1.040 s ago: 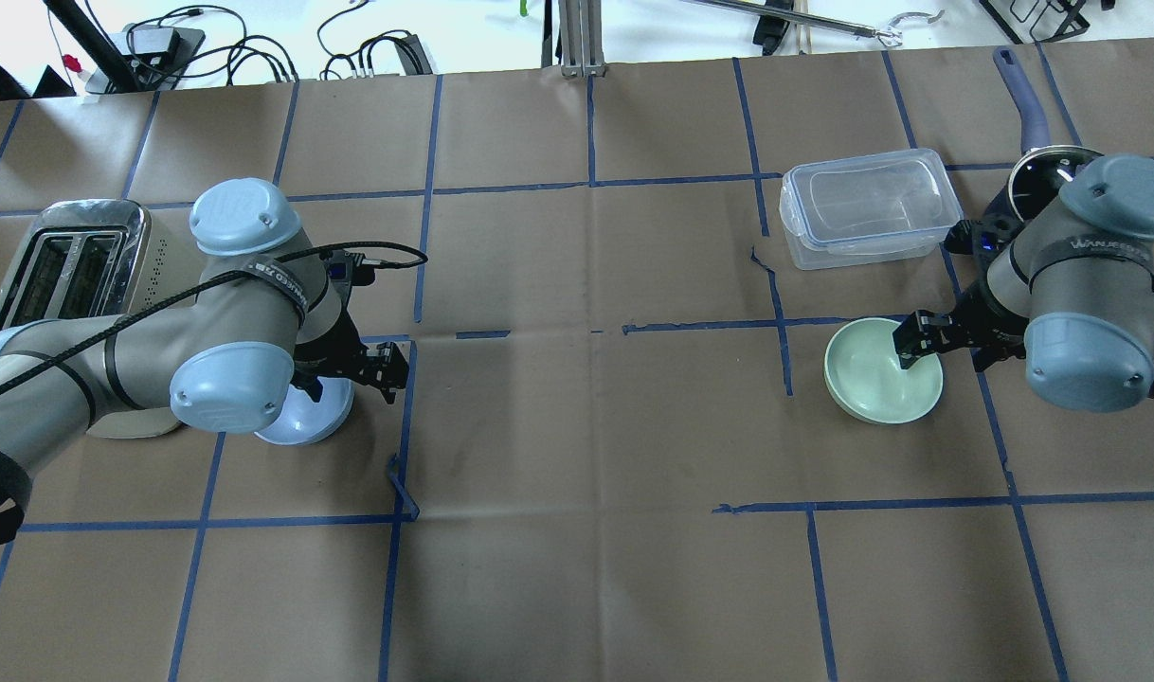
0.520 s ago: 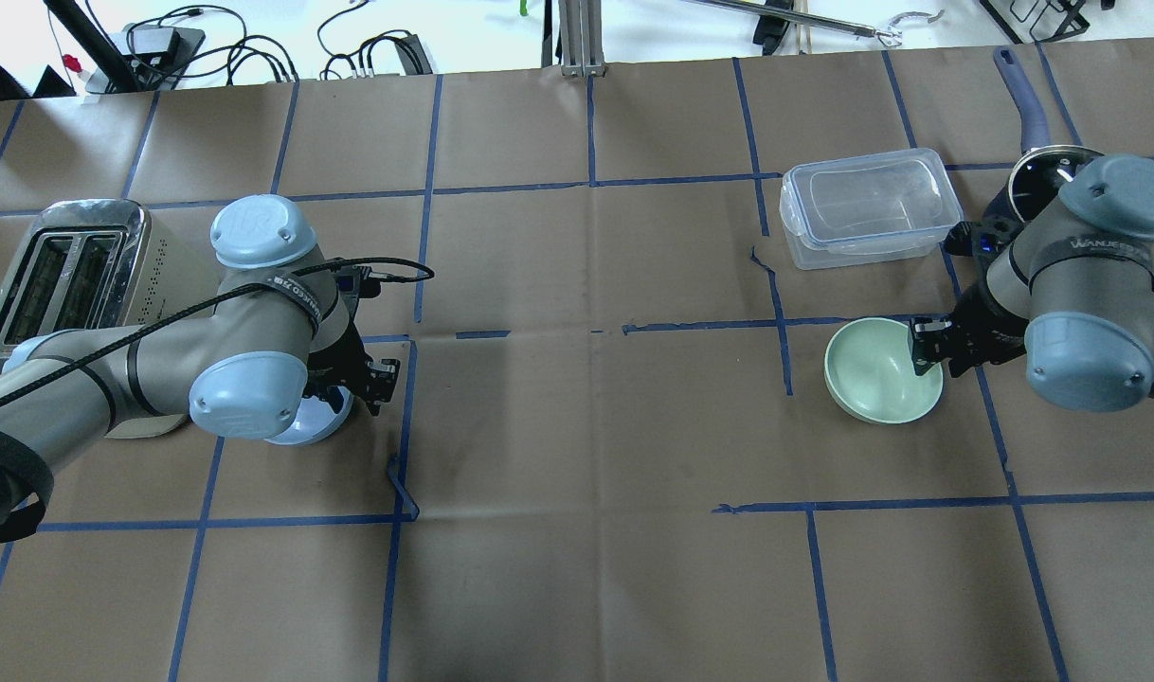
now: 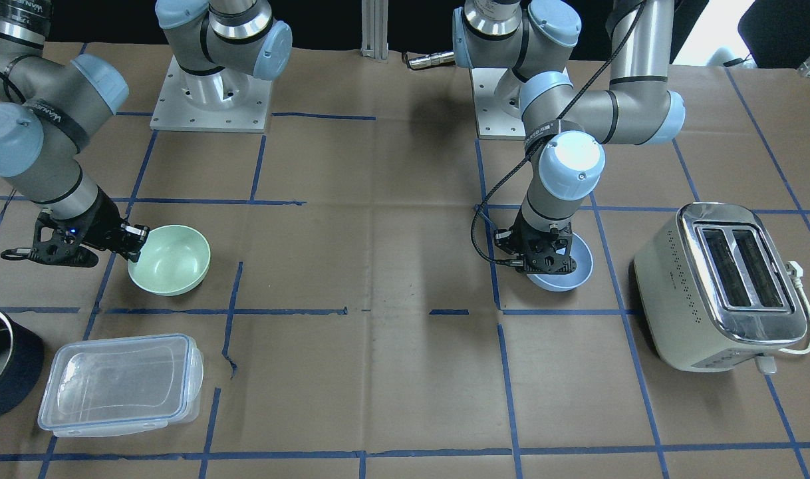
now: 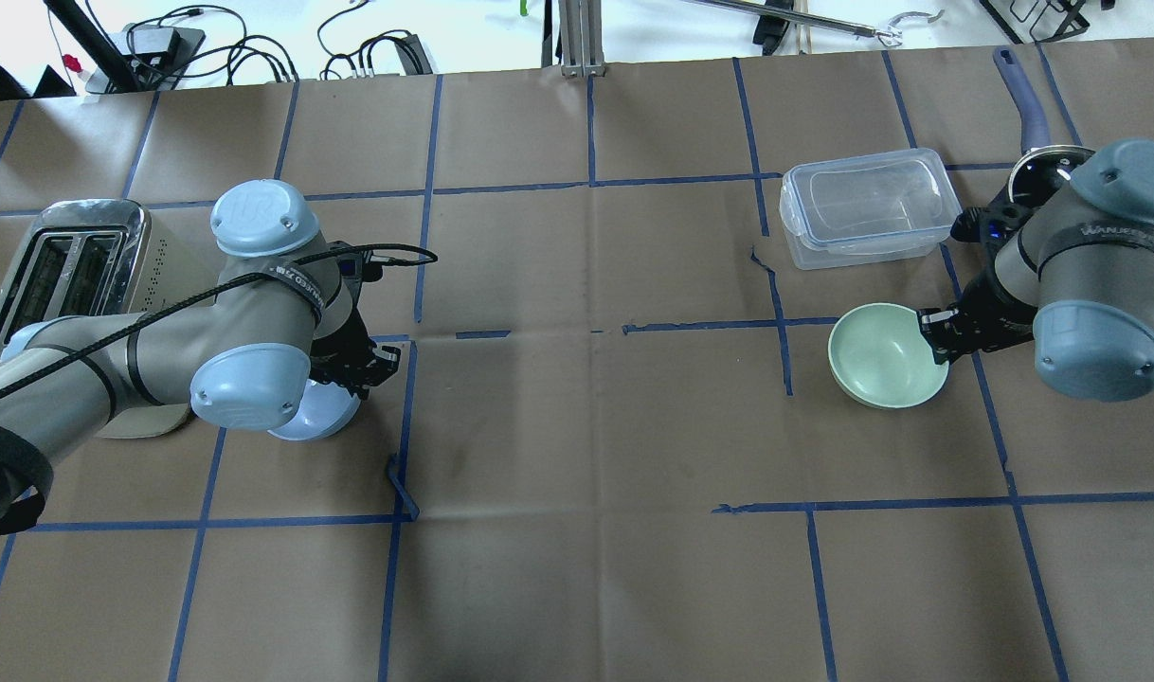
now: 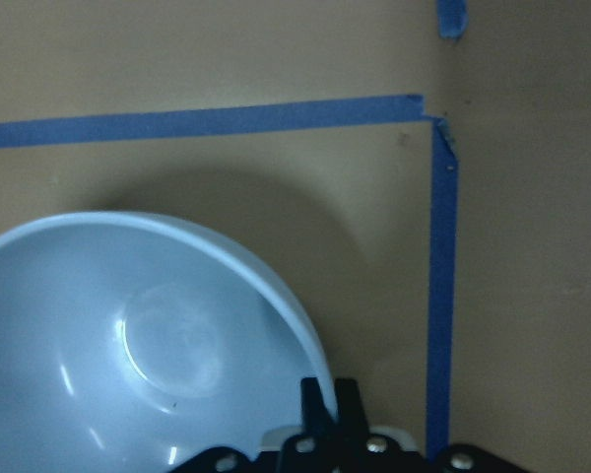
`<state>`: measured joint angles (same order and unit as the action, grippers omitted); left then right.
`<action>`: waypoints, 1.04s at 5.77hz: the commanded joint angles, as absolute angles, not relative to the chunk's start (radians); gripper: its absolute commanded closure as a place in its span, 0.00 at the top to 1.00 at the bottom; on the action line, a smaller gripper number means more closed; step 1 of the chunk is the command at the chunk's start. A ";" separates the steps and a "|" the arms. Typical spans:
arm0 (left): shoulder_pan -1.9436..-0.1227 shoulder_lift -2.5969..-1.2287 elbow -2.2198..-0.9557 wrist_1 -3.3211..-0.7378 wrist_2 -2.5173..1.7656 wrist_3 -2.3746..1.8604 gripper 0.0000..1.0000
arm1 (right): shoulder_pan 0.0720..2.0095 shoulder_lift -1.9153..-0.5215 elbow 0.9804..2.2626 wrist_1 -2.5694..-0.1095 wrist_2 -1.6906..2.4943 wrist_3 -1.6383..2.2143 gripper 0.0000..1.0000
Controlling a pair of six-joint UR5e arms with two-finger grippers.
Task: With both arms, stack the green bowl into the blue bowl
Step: 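Carry the blue bowl toward table center with left gripper while right lifts green bowl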
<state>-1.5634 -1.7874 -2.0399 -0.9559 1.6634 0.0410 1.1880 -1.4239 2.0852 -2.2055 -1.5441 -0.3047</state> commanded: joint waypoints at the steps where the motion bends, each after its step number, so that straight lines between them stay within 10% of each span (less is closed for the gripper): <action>1: -1.738 -1.847 -1.833 -1.055 1.667 -0.067 0.01 | 1.206 -1.442 1.882 -1.924 -1.543 -0.260 0.08; 6: -2.069 -2.126 -1.539 -0.998 1.661 -0.413 0.01 | 1.301 -1.483 1.526 -1.540 -1.555 -0.197 0.08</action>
<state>-2.0338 -2.0926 -1.5421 -1.0348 1.6593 -0.3998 1.2819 -1.4818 1.5508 -1.5479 -1.5498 -0.2138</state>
